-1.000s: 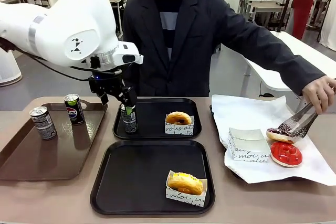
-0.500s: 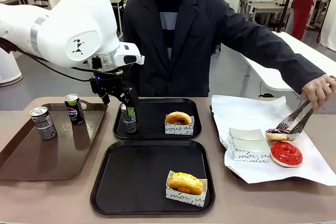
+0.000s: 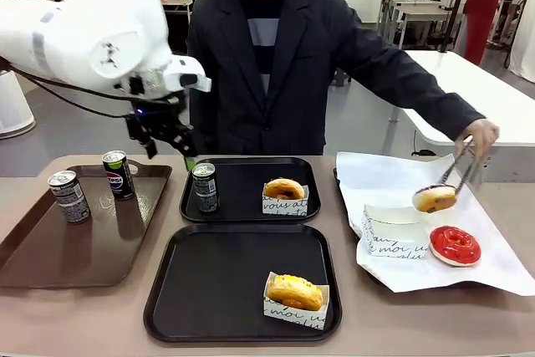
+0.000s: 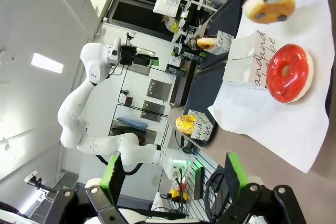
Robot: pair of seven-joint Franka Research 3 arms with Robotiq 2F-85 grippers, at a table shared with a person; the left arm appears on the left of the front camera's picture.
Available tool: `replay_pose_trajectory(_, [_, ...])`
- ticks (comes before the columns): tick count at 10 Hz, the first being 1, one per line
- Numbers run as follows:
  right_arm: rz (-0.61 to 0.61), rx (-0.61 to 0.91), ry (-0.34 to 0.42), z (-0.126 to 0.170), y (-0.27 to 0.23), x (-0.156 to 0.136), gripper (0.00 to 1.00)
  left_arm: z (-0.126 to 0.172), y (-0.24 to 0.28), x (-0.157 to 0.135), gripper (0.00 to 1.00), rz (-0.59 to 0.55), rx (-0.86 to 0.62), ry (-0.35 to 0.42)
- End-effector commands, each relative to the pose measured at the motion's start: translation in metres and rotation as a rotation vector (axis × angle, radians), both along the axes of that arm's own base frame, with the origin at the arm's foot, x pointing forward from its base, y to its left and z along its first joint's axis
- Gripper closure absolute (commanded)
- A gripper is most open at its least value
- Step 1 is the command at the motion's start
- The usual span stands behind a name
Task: Set up donuts and drinks on trays.
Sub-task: Pick up one Pepsi coke from the Handle tray and place it on the Flat Tray without a Pepsi coke.
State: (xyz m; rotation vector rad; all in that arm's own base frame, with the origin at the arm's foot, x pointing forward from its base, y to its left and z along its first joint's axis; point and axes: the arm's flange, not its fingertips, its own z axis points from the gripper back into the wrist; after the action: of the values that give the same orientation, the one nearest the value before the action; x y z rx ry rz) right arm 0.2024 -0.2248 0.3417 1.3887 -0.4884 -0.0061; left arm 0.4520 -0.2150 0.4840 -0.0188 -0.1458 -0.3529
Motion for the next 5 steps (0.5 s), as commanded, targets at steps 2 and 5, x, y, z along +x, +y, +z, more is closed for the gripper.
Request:
replay_pose_trajectory(2, [0.003, 0.004, -0.016, 0.000, 0.001, -0.002, 0.00, -0.011, 0.092, 0.032, 0.00, 0.175, -0.099, 0.074])
replay_pose_trajectory(5, [0.003, 0.004, -0.016, 0.000, 0.001, -0.002, 0.00, -0.031, 0.127, 0.047, 0.00, 0.357, -0.103, 0.086])
